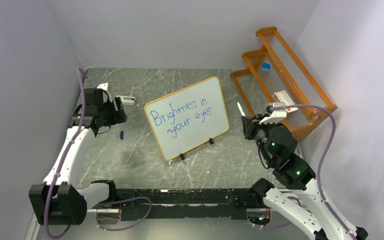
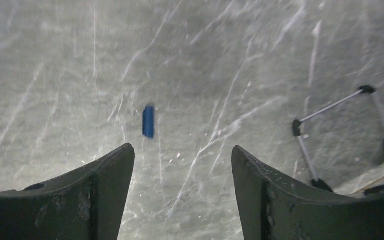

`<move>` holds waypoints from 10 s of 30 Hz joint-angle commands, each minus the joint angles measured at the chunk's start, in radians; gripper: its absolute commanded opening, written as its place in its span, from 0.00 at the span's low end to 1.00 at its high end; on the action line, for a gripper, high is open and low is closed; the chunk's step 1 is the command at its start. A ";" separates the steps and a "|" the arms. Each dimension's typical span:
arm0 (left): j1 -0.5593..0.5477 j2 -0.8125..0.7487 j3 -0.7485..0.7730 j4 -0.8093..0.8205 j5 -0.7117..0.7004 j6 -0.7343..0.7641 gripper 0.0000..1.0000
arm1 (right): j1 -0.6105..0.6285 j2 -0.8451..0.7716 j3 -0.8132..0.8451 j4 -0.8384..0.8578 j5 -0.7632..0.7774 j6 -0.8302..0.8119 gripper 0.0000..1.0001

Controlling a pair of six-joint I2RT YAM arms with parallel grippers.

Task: Write a sentence on the whiteboard
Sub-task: Pick up the pen cap from the center of the board, then insert the pen cap into the whiteboard marker, then adjust the pen cap from the whiteboard marker.

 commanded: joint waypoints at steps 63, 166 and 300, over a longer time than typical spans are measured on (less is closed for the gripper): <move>0.011 0.482 -0.046 0.066 -0.003 0.087 0.05 | 0.011 -0.019 -0.028 0.022 -0.020 -0.009 0.00; -1.238 0.099 0.464 -0.160 -0.573 1.177 0.05 | 0.013 0.203 0.101 0.279 -0.882 0.072 0.00; -1.077 0.155 0.144 0.879 -0.486 -0.724 0.05 | 0.012 0.065 -0.403 1.149 -0.554 0.208 0.00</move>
